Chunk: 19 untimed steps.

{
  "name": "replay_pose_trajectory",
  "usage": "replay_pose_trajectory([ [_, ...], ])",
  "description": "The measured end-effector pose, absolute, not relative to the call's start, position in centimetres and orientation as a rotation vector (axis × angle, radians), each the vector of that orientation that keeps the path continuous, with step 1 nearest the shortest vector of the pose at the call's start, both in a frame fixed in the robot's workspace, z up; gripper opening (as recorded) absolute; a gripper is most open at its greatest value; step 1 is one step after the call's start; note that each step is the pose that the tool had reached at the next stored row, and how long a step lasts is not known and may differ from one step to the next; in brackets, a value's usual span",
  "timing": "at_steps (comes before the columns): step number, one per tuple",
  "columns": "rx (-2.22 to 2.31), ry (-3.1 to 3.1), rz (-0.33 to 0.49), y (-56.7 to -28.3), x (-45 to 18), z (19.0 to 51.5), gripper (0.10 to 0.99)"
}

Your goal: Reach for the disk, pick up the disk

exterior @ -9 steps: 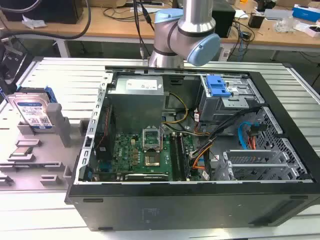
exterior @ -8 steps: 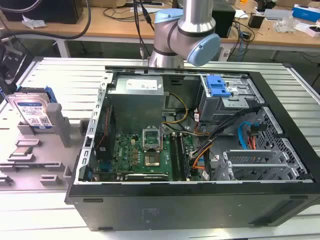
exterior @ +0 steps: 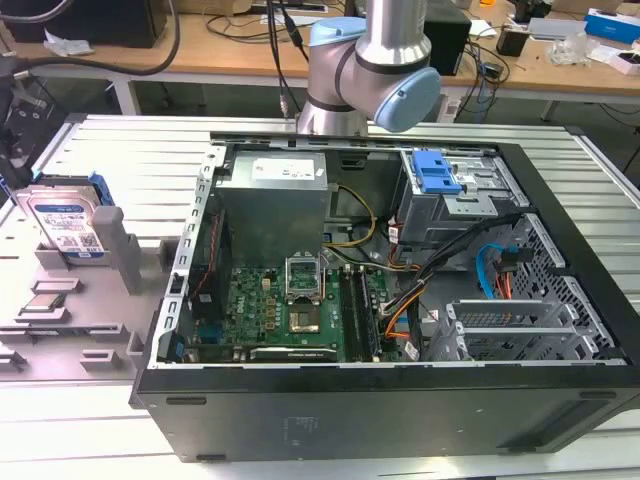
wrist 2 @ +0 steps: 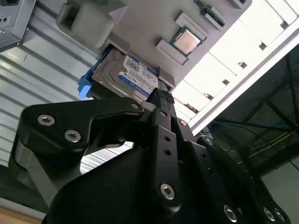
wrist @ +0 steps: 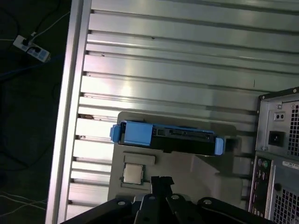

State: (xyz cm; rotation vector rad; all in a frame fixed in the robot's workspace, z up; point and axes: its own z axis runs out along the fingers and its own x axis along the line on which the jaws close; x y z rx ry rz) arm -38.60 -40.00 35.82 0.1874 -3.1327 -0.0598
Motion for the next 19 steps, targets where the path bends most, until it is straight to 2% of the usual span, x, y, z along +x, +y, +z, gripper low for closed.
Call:
replay_pose_trajectory([
  [19, 0.773, -3.034, -0.058, -40.00, -38.60, 35.82, 0.106],
])
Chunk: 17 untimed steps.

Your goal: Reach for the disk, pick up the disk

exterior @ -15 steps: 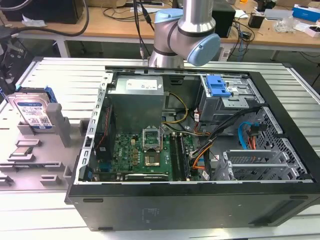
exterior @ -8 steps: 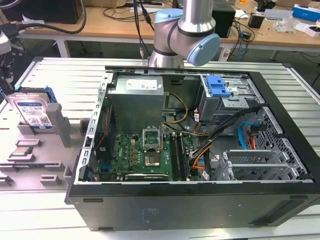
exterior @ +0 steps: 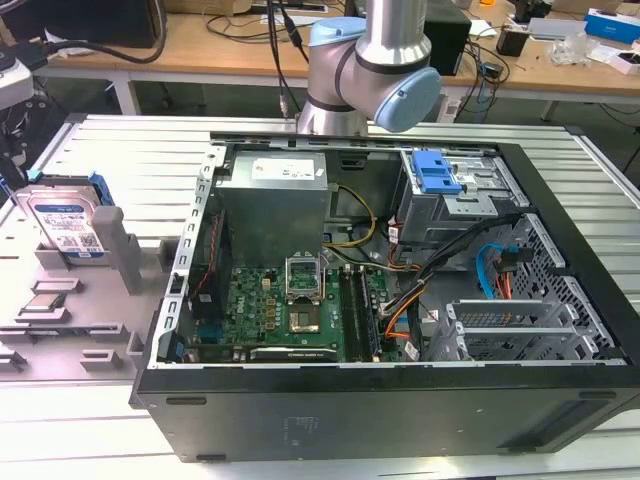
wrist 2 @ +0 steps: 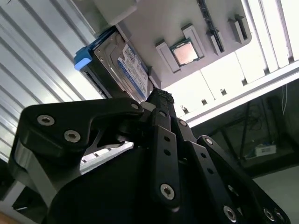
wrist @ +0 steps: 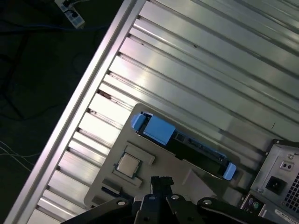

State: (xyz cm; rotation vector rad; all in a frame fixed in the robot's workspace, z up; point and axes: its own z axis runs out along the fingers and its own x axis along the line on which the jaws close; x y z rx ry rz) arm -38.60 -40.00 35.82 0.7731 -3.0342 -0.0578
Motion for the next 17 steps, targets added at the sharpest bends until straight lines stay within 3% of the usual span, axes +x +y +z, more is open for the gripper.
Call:
replay_pose_trajectory([
  [17, 1.108, -2.924, -0.056, -40.00, -38.60, 35.82, 0.106],
])
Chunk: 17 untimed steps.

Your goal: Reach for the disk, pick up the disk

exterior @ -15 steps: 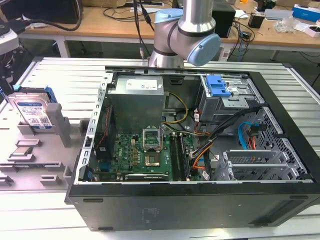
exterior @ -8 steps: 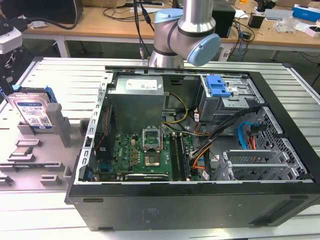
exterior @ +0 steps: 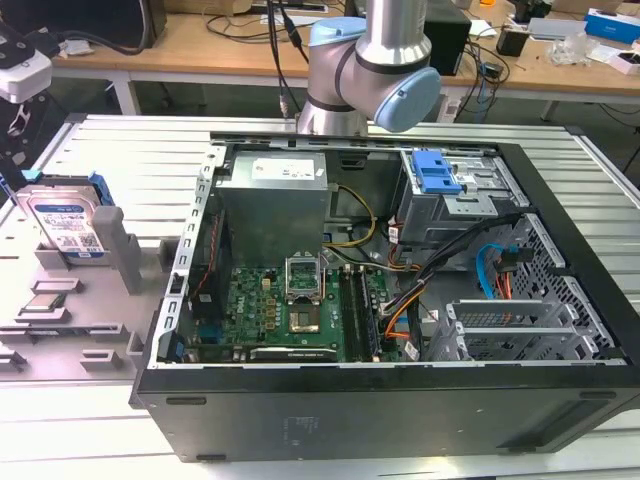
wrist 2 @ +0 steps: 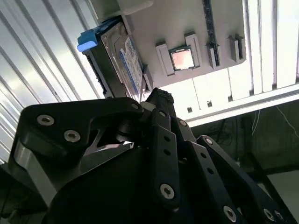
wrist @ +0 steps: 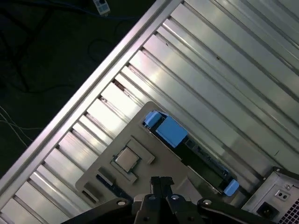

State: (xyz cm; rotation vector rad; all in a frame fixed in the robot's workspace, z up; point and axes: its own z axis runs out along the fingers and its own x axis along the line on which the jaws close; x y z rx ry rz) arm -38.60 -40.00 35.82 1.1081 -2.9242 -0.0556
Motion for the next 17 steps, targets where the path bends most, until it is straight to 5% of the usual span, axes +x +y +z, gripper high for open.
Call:
replay_pose_trajectory([
  [17, 1.455, -2.763, -0.052, -40.00, -38.60, 35.82, 0.106],
])
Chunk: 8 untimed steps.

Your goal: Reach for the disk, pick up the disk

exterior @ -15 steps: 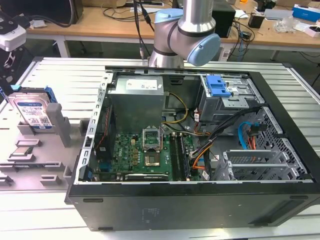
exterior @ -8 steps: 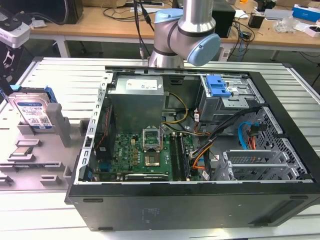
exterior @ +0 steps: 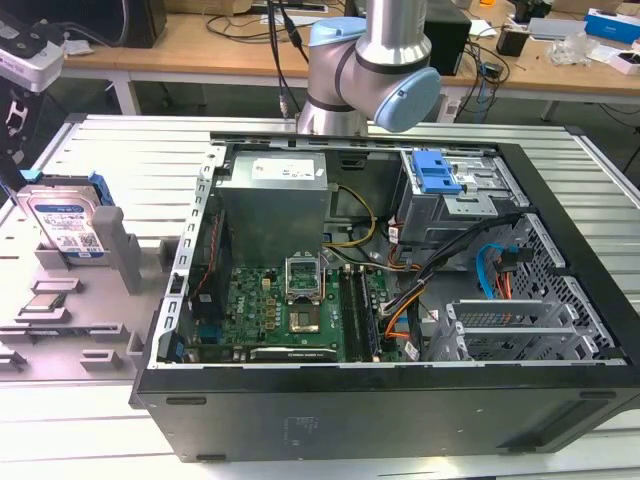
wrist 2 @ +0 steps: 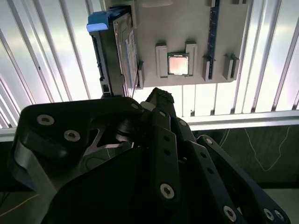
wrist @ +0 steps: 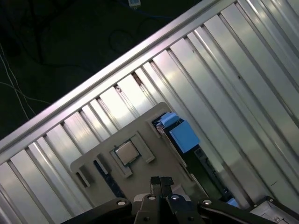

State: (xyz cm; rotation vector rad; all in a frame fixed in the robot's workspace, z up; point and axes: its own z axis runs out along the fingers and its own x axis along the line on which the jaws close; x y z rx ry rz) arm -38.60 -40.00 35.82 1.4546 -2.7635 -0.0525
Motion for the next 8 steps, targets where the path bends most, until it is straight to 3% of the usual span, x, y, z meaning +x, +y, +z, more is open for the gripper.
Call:
replay_pose_trajectory([
  [8, 1.584, -2.689, -0.051, -40.00, -38.60, 35.82, 0.106],
])
